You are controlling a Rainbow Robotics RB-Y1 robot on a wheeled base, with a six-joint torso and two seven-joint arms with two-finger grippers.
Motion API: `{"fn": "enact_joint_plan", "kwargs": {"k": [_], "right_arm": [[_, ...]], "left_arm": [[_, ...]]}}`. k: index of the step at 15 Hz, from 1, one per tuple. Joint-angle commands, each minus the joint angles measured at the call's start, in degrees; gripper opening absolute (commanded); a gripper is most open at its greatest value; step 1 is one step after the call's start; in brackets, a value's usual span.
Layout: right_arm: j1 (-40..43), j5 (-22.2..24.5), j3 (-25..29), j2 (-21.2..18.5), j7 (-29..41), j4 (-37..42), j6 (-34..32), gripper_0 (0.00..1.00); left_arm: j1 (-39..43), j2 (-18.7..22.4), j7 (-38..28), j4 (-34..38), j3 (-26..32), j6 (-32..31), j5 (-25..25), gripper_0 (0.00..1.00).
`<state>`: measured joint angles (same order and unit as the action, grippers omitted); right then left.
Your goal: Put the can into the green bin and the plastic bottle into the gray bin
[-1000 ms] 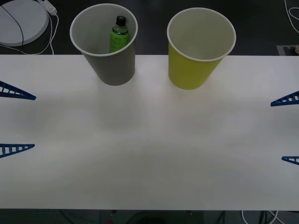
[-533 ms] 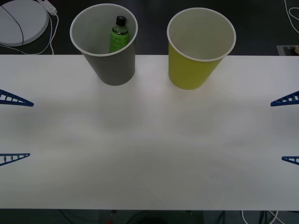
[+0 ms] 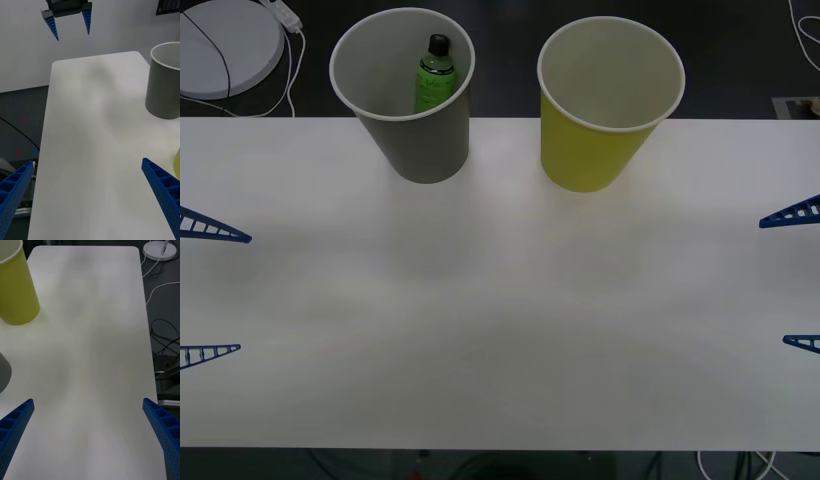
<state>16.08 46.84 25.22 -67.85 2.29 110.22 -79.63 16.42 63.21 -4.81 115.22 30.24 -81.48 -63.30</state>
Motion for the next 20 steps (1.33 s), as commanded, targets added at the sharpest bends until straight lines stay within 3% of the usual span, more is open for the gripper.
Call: {"fn": "enact_joint_plan", "kwargs": {"k": [1, 20], "right_arm": [[0.0, 0.0, 0.0, 0.0, 0.0, 0.0, 0.0, 1.00], [0.0, 0.0, 0.0, 0.0, 0.0, 0.0, 0.0, 1.00]], "left_arm": [[0.4, 0.1, 0.9, 0.0, 0.0, 0.0, -0.1, 1.00], [2.6, 0.1, 2.5, 1.2, 0.2, -0.1, 1.4, 1.00]]}}
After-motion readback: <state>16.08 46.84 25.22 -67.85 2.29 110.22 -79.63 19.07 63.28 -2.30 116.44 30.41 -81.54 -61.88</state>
